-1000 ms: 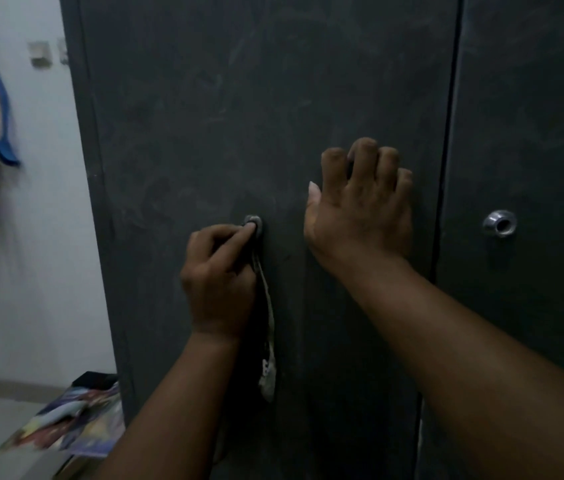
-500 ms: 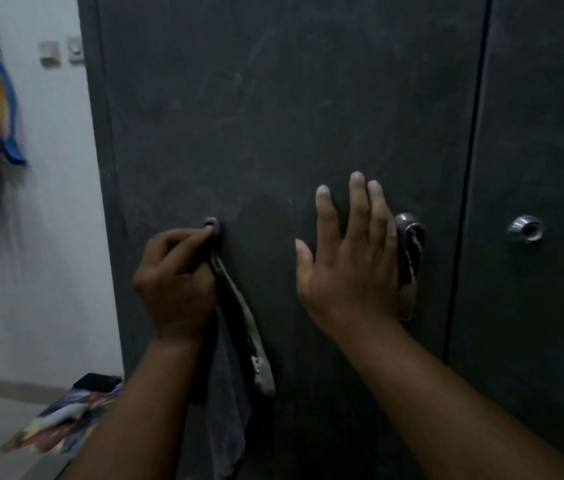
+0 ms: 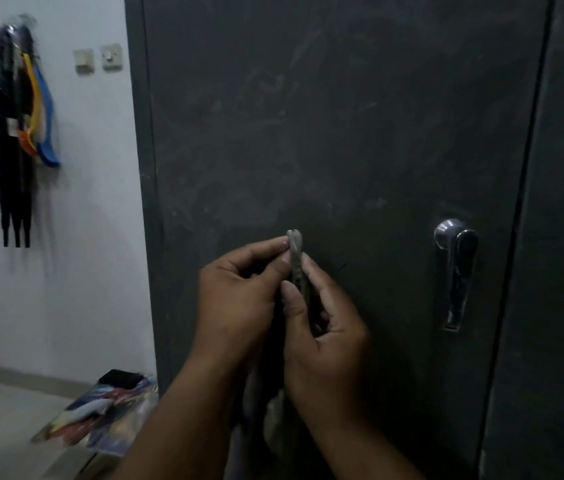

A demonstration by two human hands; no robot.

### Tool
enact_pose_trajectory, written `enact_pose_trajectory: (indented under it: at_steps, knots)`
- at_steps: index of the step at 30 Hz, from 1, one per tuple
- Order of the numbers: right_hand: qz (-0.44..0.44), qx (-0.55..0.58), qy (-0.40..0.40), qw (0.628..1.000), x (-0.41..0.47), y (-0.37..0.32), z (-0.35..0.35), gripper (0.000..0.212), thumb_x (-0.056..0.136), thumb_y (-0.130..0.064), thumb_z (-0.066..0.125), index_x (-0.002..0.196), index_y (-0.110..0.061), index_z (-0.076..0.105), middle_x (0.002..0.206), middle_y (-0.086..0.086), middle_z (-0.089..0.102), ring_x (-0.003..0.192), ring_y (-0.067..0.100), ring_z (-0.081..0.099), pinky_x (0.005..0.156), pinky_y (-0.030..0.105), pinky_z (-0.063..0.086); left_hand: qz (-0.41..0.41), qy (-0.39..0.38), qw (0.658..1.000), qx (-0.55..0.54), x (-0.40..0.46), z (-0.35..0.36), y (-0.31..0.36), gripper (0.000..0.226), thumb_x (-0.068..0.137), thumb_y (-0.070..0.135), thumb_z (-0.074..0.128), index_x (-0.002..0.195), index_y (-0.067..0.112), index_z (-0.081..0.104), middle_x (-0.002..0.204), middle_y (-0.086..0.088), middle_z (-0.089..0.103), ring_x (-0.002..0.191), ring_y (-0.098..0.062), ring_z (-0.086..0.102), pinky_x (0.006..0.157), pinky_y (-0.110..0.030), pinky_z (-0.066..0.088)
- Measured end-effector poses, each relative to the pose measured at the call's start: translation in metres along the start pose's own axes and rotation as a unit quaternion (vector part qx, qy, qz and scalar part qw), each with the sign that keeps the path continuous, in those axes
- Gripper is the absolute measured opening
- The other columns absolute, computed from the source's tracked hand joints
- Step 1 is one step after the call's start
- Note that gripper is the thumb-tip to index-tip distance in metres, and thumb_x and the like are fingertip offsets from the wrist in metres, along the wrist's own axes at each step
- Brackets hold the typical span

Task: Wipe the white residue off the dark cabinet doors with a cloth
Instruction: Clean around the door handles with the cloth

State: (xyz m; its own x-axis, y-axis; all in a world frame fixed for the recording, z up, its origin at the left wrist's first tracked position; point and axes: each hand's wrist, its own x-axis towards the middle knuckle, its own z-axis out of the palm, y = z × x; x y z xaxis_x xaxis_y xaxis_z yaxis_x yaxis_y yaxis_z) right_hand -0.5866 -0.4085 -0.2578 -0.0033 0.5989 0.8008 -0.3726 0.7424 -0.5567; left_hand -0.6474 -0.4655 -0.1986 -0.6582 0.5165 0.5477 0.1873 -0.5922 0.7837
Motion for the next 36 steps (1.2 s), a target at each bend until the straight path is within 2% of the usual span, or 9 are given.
enact_pose_trajectory:
  at_steps: [3,6,10,12,15,21,24,30,36]
  knots:
    - [0.009,-0.007,0.064,0.998,0.003,-0.010,-0.001,0.030,0.092,-0.018,0.076,0.122,-0.025,0.075,0.113,-0.012,0.073,0.110,0.007,0.069,0.093,0.023,0.052,0.034,-0.049,0.998,0.012,0.000,0.004,0.002,0.017,0.092,0.002,0.071,0.101,0.013,0.080,0.099,-0.001,0.081,0.097,-0.012,0.077,0.078,-0.020,0.059]
    - [-0.119,-0.148,0.121,0.974,0.027,-0.021,-0.019,0.024,0.091,-0.011,0.078,0.115,-0.011,0.078,0.096,-0.002,0.070,0.087,0.003,0.065,0.079,0.009,0.046,0.133,-0.068,0.983,0.106,0.006,-0.005,0.002,0.022,0.095,0.006,0.070,0.112,0.018,0.078,0.108,0.006,0.079,0.106,-0.004,0.072,0.086,-0.017,0.056]
    - [-0.179,-0.294,0.135,0.929,0.079,-0.022,-0.041,0.019,0.093,-0.008,0.075,0.110,0.001,0.077,0.100,0.008,0.061,0.086,-0.006,0.046,0.081,0.000,0.037,0.285,-0.006,0.872,0.399,0.027,-0.022,-0.009,0.046,0.097,0.032,0.069,0.143,0.029,0.061,0.151,0.006,0.048,0.146,-0.011,0.035,0.119,-0.032,0.036]
    - [-0.175,-0.318,0.118,0.924,0.083,-0.013,-0.043,0.015,0.095,-0.008,0.074,0.105,0.002,0.076,0.103,0.009,0.062,0.086,-0.002,0.054,0.082,0.006,0.043,0.294,0.009,0.835,0.465,0.039,-0.025,-0.018,0.060,0.100,0.040,0.064,0.156,0.031,0.044,0.169,0.001,0.023,0.158,-0.018,0.009,0.127,-0.040,0.018]
    - [-0.231,-0.374,0.082,0.895,0.059,0.008,-0.039,0.012,0.094,-0.007,0.075,0.105,-0.001,0.078,0.100,0.012,0.067,0.076,0.026,0.067,0.069,0.039,0.059,0.307,0.044,0.804,0.507,0.055,-0.031,-0.036,0.067,0.105,0.050,0.049,0.164,0.030,0.026,0.175,-0.001,0.006,0.161,-0.021,-0.003,0.129,-0.050,0.009]
    - [-0.201,-0.332,0.089,0.917,0.076,0.002,-0.045,0.009,0.094,-0.013,0.074,0.100,-0.008,0.079,0.086,0.002,0.058,0.068,0.010,0.052,0.061,0.032,0.048,0.385,0.100,0.737,0.546,0.077,-0.042,-0.065,0.070,0.104,0.057,0.043,0.164,0.025,0.027,0.174,-0.007,0.014,0.161,-0.029,0.009,0.127,-0.055,0.016]
    - [-0.218,-0.367,0.108,0.898,0.090,-0.012,-0.031,0.017,0.097,-0.017,0.071,0.111,-0.012,0.079,0.077,0.003,0.053,0.062,0.011,0.045,0.058,0.026,0.038,0.411,0.111,0.725,0.541,0.083,-0.045,-0.073,0.071,0.104,0.059,0.042,0.164,0.023,0.028,0.173,-0.008,0.017,0.161,-0.029,0.011,0.128,-0.053,0.015]
    - [-0.243,-0.393,0.022,0.887,0.059,0.001,-0.015,0.015,0.099,-0.018,0.071,0.101,-0.006,0.080,0.074,0.010,0.054,0.053,0.026,0.050,0.045,0.041,0.048,0.401,0.153,0.757,0.493,0.086,-0.047,-0.077,0.082,0.100,0.055,0.048,0.162,0.006,0.027,0.171,-0.017,0.018,0.160,-0.032,0.011,0.129,-0.052,0.013]
    - [-0.240,-0.386,0.118,0.883,0.103,-0.009,-0.028,0.021,0.103,-0.020,0.063,0.117,-0.014,0.078,0.086,0.011,0.055,0.061,0.027,0.052,0.058,0.040,0.048,0.391,0.176,0.756,0.494,0.083,-0.045,-0.078,0.075,0.100,0.049,0.046,0.161,0.007,0.031,0.171,-0.015,0.020,0.160,-0.033,0.013,0.129,-0.053,0.013]
